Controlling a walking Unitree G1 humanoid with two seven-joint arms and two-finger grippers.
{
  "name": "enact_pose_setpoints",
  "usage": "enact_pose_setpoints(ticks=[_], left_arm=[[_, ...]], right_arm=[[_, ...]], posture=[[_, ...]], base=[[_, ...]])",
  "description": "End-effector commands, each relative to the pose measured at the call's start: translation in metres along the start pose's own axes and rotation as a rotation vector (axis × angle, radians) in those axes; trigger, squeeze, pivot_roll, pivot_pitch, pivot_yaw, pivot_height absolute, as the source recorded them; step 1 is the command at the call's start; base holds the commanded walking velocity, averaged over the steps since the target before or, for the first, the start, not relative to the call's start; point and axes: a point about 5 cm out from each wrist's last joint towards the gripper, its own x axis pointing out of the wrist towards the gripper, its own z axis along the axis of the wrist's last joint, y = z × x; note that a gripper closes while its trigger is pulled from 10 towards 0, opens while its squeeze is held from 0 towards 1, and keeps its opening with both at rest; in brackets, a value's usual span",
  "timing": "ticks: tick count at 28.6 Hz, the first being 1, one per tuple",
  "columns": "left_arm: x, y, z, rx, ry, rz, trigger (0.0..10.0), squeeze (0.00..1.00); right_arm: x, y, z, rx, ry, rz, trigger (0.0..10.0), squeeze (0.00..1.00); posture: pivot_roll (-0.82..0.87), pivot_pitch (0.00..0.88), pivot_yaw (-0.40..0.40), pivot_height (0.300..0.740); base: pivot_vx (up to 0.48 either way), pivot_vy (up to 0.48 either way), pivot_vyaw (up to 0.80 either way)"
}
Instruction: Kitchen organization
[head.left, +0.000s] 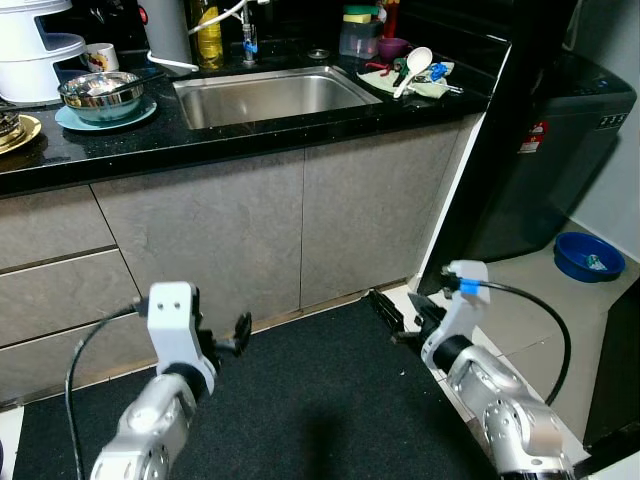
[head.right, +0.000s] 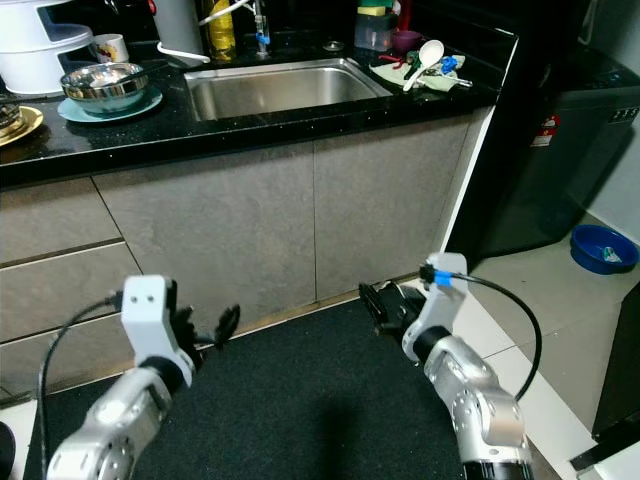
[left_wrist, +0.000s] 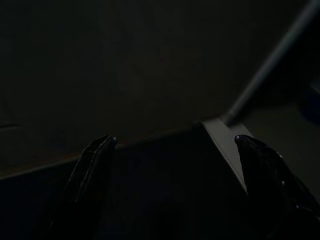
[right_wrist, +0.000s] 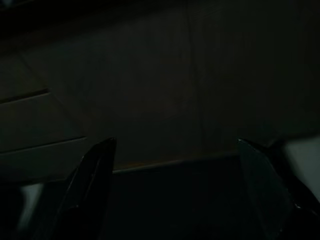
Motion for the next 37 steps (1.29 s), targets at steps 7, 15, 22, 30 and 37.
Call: enact_pose_setpoints(ticks=[7, 15, 22, 30, 37], left_arm=[[0.009, 0.006, 0.013, -0.004, -0.082, 0.088, 10.0, 0.0], [0.024, 0.005, 0.033, 0.081, -0.153, 0.075, 10.0, 0.0], [0.028, 0.009, 0.039, 0.133, -0.169, 0.082, 10.0, 0.0], [0.029, 0.015, 0.041, 0.169, -0.177, 0.099, 10.0, 0.0], [0.028, 0.019, 0.039, 0.162, -0.166, 0.109, 10.0, 0.0]], right_arm=[[0.011, 0.023, 0.038, 0.014, -0.138, 0.151, 10.0, 0.0], [0.022, 0.041, 0.062, 0.011, -0.238, 0.2, 10.0, 0.0], [0.027, 0.046, 0.057, 0.02, -0.233, 0.203, 10.0, 0.0], [0.032, 0.047, 0.046, 0.009, -0.198, 0.197, 10.0, 0.0], [0.034, 0.047, 0.045, -0.009, -0.195, 0.19, 10.0, 0.0]], posture=[[-0.04, 0.0, -0.006, 0.74], [-0.04, 0.0, 0.015, 0.74], [-0.03, 0.0, 0.017, 0.74], [-0.02, 0.0, 0.019, 0.74], [-0.02, 0.0, 0.023, 0.74]], base=[[0.0, 0.0, 0.33], [0.0, 0.0, 0.78], [0.0, 0.0, 0.78], [0.0, 0.0, 0.78], [0.0, 0.0, 0.78]])
